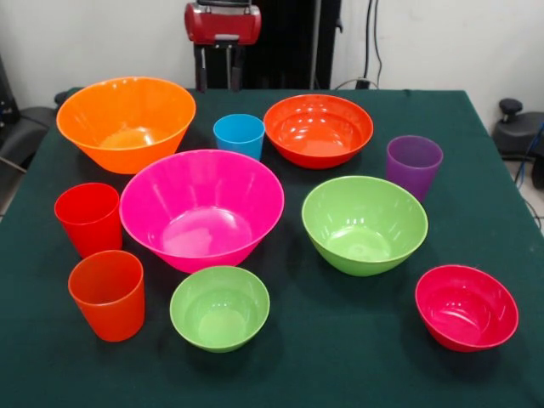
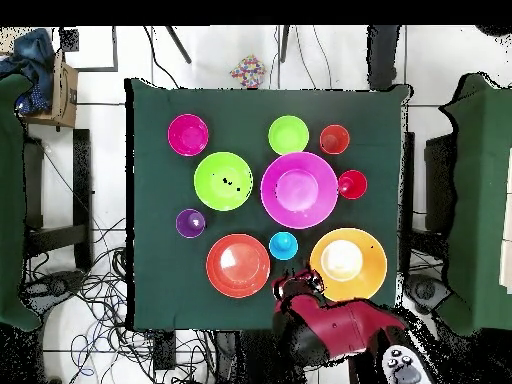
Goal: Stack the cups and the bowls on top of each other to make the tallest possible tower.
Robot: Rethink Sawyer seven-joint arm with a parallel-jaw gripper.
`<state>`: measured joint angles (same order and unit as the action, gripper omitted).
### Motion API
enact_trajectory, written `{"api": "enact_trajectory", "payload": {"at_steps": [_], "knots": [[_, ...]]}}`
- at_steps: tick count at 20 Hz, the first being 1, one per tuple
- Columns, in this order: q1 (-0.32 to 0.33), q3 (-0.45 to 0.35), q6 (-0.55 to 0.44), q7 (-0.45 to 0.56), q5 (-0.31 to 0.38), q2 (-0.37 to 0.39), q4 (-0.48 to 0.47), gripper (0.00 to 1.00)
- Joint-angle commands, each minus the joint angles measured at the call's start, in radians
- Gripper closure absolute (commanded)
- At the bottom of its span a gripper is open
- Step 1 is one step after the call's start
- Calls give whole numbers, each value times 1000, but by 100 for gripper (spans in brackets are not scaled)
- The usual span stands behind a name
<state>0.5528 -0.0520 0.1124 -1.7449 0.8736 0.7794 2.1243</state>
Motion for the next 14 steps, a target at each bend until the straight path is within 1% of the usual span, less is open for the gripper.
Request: {"api": "enact_trajectory", "payload": {"at_steps": [1, 3, 6, 7, 11, 14], "knots": [[28, -121, -154, 33, 65, 13, 37, 0], [30, -122, -157, 34, 70, 14, 37, 0], [57, -141, -170, 50, 79, 28, 46, 0], [57, -137, -168, 50, 84, 26, 42, 0], [36, -113, -152, 35, 102, 17, 31, 0], [5, -68, -112, 17, 131, -14, 9, 0]]}}
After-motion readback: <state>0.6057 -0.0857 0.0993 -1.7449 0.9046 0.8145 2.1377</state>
